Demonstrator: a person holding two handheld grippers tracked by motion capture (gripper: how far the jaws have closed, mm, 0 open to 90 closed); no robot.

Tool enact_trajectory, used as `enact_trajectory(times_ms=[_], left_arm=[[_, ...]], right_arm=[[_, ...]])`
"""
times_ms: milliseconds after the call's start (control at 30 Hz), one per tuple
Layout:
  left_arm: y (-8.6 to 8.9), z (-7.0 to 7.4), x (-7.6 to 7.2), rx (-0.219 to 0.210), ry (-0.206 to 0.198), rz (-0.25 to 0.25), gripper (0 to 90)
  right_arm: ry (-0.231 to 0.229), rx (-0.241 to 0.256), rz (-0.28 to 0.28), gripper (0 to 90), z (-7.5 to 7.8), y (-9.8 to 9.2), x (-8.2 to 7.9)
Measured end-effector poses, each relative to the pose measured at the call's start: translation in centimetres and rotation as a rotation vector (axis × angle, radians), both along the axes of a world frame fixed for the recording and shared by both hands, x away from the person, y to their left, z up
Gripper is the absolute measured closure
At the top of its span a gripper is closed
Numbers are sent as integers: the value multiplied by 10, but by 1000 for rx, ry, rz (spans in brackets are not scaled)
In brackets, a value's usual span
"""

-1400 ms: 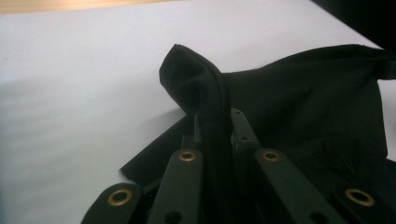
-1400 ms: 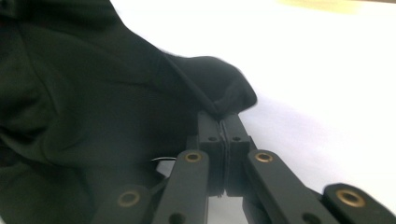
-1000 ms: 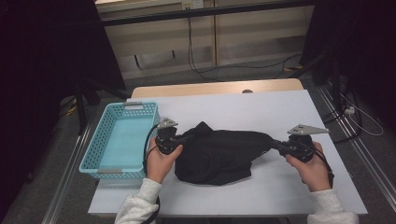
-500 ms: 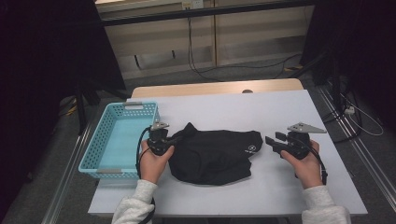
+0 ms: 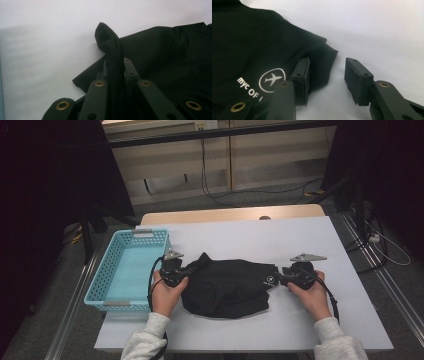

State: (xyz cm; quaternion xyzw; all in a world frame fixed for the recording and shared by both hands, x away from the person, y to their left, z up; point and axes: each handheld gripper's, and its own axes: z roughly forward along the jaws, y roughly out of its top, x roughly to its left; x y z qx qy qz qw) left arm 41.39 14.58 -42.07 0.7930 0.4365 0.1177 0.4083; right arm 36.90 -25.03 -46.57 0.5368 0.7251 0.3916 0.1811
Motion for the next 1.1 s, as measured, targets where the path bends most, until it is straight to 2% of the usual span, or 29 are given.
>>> enact_trajectory(times_ms=[133,167,200,233,267,333,400,433,533,633,733,767,867,933,1000,1100], left_arm=[[-1,-1,0,4,8,-6,845],[-2,-2,0,2,11,-8,845],[-2,-2,0,3,11,-7,845],[-3,-2,0,5,7,-8,845],[-4,-2,0,7,8,-11,844],[-6,-4,0,7,13,-10,845],[-6,-4,0,15,15,-16,844],[-7,-4,0,17,13,-15,844],[-6,-4,0,8,12,-17,845],[-9,-4,-1,-24,12,-27,844],[-15,-2,-3,-65,22,-59,835],[-18,-3,-3,-54,26,-66,830],[-24,-8,-2,-19,47,-75,791],[-25,-12,-1,1,52,-60,733],[-24,-11,1,5,44,-42,629],[-21,-7,5,11,5,-17,451]], right_arm=[[4,4,-4,591,0,3,0],[5,5,2,649,0,4,0],[12,24,19,757,-1,5,-1],[21,50,42,812,-1,7,-1],[17,46,50,842,-1,8,-1],[7,38,55,860,-1,10,-2],[11,74,50,869,0,5,-3],[2,93,34,872,2,1,-5],[-70,168,-16,875,19,-15,-12],[-125,175,-42,877,36,-31,-21],[-179,222,-93,879,52,-51,-31],[-181,237,-97,879,55,-56,-33],[-143,221,-103,878,50,-58,-35],[-92,188,-102,877,39,-52,-32],[-49,146,-101,875,30,-46,-29],[-26,123,-98,873,24,-41,-25]])
